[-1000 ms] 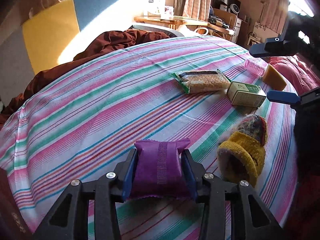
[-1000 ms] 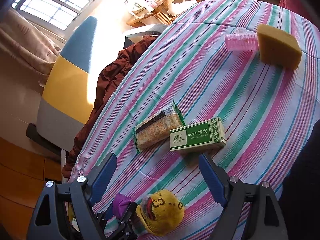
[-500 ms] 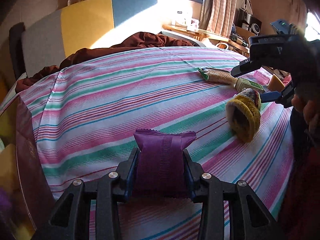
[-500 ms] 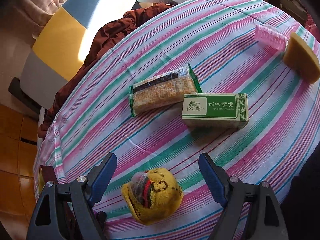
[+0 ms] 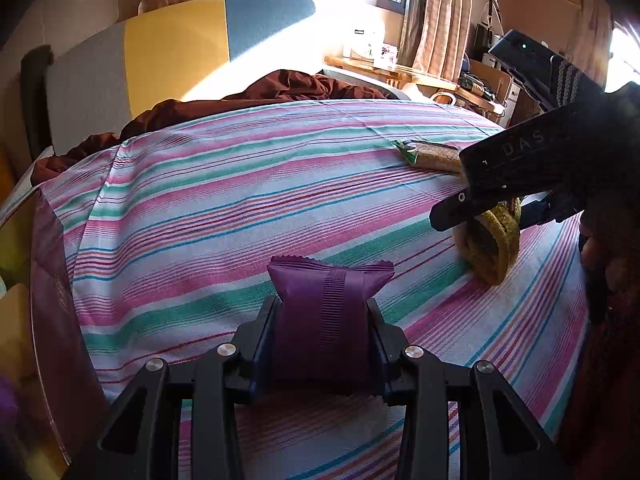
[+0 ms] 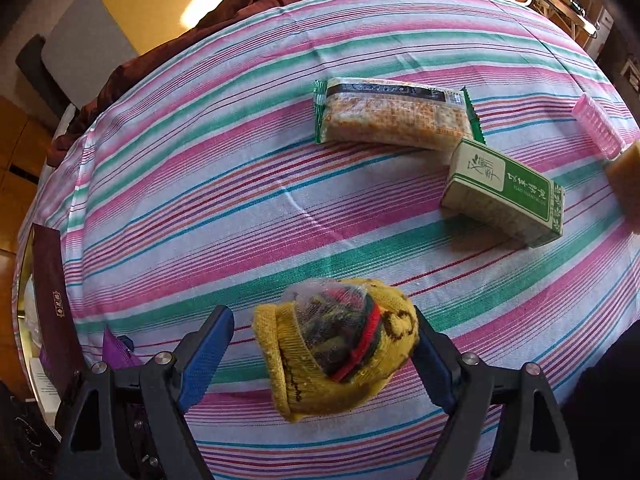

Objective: Organize objects
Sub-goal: 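Grasp the purple packet with the left tool while the right tool grasps the yellow knit pouch, then carry the purple packet and yellow pouch into the gold tray and open both tools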

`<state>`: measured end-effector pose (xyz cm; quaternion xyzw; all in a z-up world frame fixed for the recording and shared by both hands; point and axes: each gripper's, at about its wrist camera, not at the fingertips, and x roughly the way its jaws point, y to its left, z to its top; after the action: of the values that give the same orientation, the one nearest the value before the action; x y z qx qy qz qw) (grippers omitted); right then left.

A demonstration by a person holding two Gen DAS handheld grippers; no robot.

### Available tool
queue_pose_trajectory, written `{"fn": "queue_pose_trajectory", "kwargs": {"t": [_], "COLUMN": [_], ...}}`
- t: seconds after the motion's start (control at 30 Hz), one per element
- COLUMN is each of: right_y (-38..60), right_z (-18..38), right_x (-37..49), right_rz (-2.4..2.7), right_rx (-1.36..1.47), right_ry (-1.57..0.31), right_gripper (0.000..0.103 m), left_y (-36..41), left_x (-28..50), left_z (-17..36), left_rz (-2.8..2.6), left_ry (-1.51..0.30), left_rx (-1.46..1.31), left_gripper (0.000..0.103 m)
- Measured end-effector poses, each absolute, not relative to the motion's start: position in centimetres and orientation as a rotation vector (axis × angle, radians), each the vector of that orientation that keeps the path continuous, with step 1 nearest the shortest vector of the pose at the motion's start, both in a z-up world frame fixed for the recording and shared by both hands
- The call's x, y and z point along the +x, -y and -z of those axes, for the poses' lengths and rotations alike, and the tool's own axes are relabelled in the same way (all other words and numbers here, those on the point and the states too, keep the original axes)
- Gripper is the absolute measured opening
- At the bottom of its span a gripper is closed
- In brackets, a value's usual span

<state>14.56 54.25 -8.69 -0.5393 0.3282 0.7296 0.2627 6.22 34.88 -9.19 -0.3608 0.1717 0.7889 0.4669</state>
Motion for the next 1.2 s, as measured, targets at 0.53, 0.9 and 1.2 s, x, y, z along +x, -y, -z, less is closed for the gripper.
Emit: {"fn": "queue_pose_trajectory", "kwargs": {"t": [0.53,0.9,1.2], "right_y": [-53.4,-52.3,-51.3], "right_z": [7.0,8.3,8.6], "right_x": [12.9,11.5,10.5], "right_rz": [-2.183,-2.154,-2.142], "right_rx": [-1.367,-1.467,-1.504], "right_ry": [-0.779,-0.723,-0.594], "right_gripper": [0.049,0.049,0.049], "left_y": [-35.2,-35.5,-35.2], "left_x": [6.4,7.0,7.1], "left_z": [9.1,9.2,9.1], "left_rz": [-1.949,-1.975,-1.987], "left_ry": [-0.443,-0.497,-0.5], "left_rx": [-0.876,-0.85,-0.85], "left_gripper": [0.042,0.042,0.041]}}
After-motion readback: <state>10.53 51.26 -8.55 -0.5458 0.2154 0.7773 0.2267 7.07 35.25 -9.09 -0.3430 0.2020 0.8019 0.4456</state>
